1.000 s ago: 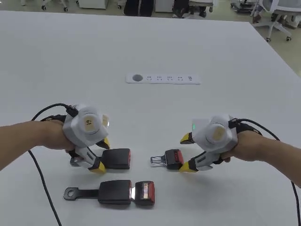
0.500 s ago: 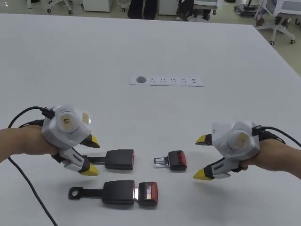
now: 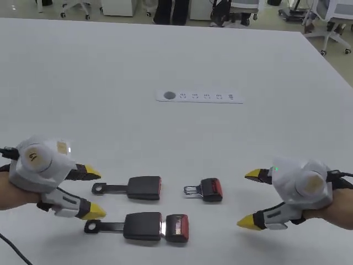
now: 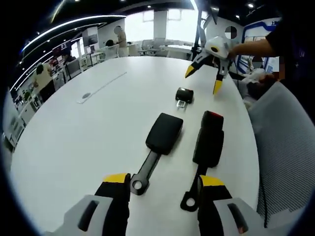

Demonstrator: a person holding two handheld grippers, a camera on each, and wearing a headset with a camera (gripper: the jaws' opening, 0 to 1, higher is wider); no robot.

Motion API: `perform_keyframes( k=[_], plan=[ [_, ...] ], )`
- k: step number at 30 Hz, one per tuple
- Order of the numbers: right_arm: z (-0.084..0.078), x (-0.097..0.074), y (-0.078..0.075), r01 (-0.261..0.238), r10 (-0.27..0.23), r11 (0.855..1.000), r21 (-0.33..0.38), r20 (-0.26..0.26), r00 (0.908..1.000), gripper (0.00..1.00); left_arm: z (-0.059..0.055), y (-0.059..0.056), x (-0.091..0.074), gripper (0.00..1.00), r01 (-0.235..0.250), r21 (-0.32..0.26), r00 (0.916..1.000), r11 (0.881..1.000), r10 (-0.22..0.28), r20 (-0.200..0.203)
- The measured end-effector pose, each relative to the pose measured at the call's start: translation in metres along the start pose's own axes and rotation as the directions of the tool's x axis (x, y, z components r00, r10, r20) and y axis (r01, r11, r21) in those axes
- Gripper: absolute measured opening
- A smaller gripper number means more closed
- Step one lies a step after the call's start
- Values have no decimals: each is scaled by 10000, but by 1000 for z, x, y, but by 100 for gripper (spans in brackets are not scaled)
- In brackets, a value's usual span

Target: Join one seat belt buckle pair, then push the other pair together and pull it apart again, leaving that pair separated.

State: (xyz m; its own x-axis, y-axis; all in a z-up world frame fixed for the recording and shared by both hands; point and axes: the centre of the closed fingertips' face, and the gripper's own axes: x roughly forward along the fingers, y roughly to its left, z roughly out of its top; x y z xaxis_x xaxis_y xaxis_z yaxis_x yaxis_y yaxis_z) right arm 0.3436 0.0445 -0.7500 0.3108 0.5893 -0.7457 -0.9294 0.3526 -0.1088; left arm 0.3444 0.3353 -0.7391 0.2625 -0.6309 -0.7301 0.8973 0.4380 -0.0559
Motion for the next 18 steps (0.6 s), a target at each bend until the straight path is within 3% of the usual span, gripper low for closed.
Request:
perform_keyframes(
  k=[3,8,11,14,15,18],
  plan=[
    [-1,0,5,133,-143,9992,365,260,9996,73,-7,0,-5,59,-224,-265,9991,9994,233,353],
    [5,-2,15,411,-471,9953,876,682,9966,77,-1,-14,-11,67,-577,-718,9905,9958,660,1205],
    [12,-2,18,617,-795,9873,1467,1190,9897,82,-3,-16,-14,72,-808,-1017,9802,9915,975,1721],
    [15,-1,22,712,-971,9819,1753,1439,9848,91,4,-25,-15,75,-1029,-1212,9688,9873,1271,2129],
    [23,-4,27,819,-1132,9779,1921,1582,9809,93,5,-26,-15,76,-1117,-1258,9648,9857,1379,2238],
    [26,-2,28,950,-1409,9692,2270,1955,9705,99,6,-30,-15,83,-1420,-1439,9466,9793,1769,2696]
  ],
)
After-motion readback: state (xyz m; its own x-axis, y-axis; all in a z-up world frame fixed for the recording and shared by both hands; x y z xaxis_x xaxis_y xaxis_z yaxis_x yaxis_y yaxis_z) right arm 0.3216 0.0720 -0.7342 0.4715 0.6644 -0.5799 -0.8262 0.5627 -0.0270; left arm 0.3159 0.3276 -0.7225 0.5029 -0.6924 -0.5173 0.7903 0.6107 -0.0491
